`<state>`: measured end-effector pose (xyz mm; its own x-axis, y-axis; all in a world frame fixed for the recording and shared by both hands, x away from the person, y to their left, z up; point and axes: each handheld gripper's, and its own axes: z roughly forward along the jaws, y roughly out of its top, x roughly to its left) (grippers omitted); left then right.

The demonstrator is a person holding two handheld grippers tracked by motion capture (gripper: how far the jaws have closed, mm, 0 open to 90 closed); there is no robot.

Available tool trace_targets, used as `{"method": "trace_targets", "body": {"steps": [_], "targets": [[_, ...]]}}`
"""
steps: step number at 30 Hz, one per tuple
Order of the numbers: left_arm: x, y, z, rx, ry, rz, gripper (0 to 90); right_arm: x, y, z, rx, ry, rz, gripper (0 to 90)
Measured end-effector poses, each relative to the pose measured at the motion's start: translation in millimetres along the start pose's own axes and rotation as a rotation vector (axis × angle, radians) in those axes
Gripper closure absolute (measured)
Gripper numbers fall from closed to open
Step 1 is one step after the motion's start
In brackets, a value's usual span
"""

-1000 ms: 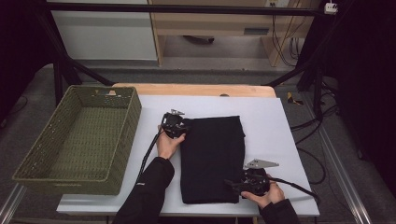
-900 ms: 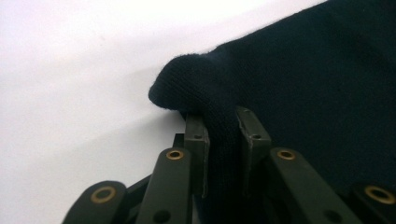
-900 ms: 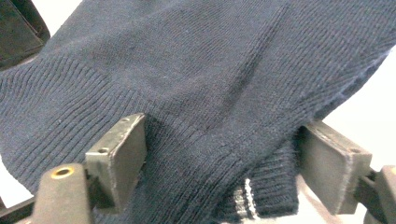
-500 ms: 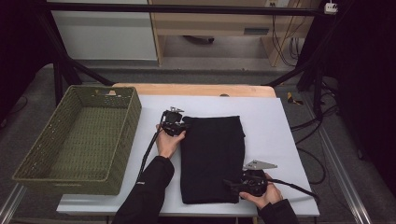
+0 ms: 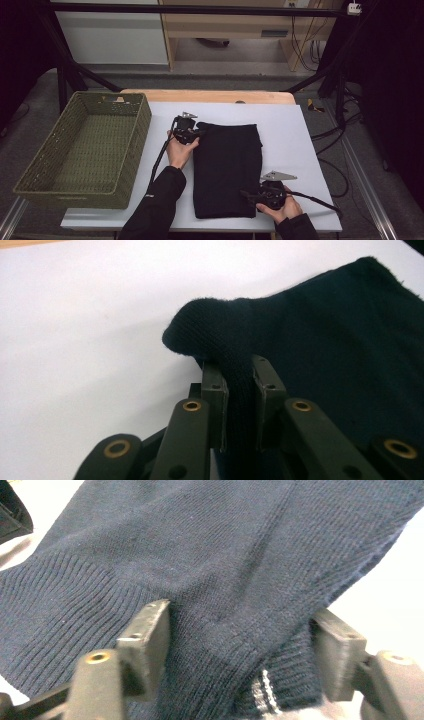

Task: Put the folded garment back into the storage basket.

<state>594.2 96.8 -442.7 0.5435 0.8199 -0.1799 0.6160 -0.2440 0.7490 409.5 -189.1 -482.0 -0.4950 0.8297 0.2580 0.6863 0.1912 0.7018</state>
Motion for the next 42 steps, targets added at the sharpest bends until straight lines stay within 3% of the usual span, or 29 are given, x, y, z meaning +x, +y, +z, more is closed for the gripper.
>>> {"method": "trace_targets", "body": {"steps": [5, 12, 16, 25, 42], "targets": [[-1.6, 2.8, -3.4, -0.012, -0.006, 0.001, 79.5, 0.2, 0.8, -0.7, 0.010, 0.000, 0.026, 46.2], [-4.5, 7.9, -9.5, -0.030, -0.013, 0.013, 79.5, 2.1, 0.7, -0.8, 0.027, 0.033, 0.095, 63.9], [-6.0, 10.0, -12.6, -0.034, -0.020, 0.020, 79.7, 2.9, 0.7, -1.3, 0.025, 0.036, 0.113, 68.4], [-10.1, 14.2, -20.4, -0.043, -0.029, 0.037, 80.4, 1.1, 3.3, -5.0, 0.022, 0.045, 0.132, 72.4], [-30.7, 31.3, -40.6, -0.088, -0.053, 0.099, 80.7, 0.6, 6.2, -10.2, 0.024, 0.065, 0.144, 73.4]]}}
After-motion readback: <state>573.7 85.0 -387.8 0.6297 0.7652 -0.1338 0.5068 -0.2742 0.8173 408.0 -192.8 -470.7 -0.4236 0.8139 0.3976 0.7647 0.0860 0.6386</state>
